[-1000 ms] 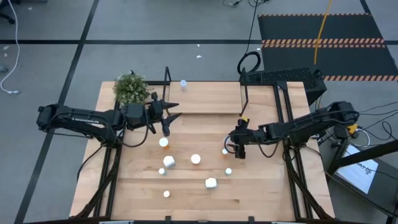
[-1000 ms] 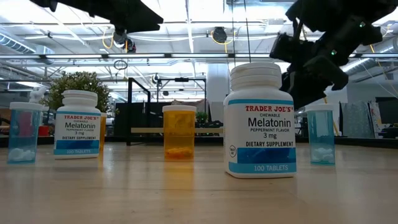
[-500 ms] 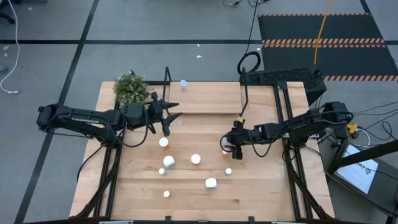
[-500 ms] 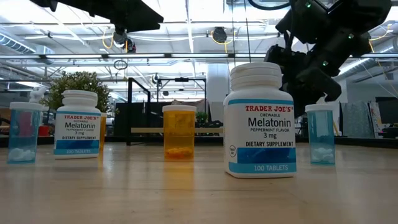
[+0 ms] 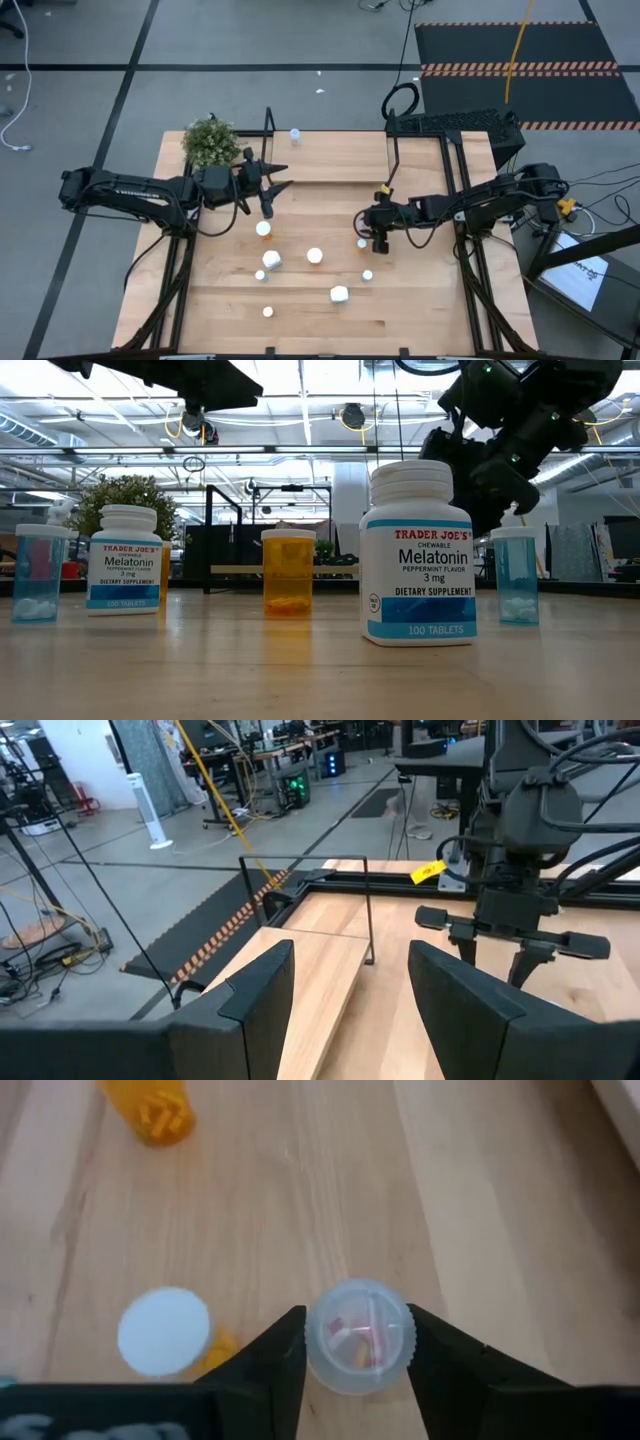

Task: Pick and place medicine bottles onto shelf by color
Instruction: Put the transparent pill bottle on the shelf aligned with the other transparent pill bottle

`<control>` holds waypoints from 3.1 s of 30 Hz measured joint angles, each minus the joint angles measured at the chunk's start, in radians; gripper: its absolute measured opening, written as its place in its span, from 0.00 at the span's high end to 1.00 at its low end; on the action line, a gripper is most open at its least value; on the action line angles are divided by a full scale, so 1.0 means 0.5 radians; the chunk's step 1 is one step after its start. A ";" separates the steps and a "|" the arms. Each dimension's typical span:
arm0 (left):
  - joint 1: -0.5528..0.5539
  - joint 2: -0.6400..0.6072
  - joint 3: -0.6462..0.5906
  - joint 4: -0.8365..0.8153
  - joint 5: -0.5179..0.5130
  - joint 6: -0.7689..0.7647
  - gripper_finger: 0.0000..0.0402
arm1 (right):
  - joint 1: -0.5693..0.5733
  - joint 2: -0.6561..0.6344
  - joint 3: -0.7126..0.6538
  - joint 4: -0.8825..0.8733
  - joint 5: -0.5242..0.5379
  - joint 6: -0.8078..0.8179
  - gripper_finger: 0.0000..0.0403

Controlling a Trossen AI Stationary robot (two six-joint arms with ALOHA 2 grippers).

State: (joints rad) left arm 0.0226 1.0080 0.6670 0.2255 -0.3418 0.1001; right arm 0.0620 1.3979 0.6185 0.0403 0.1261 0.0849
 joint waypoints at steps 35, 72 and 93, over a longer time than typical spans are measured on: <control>-0.089 0.962 0.870 -0.620 0.285 -0.062 0.31 | -0.282 -0.002 0.583 -0.464 -0.101 -0.579 0.62; -0.060 1.449 0.911 -0.225 0.228 -0.016 0.31 | -0.359 -0.137 0.582 -0.133 -0.471 -0.666 0.62; -0.059 1.462 0.910 -0.145 0.232 0.053 0.56 | -0.358 -0.137 0.582 -0.133 -0.466 -0.665 0.62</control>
State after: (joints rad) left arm -0.0071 1.7390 1.1221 0.1528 -0.2260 0.1268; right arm -0.1169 1.3296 0.9096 -0.0261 -0.1069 -0.2478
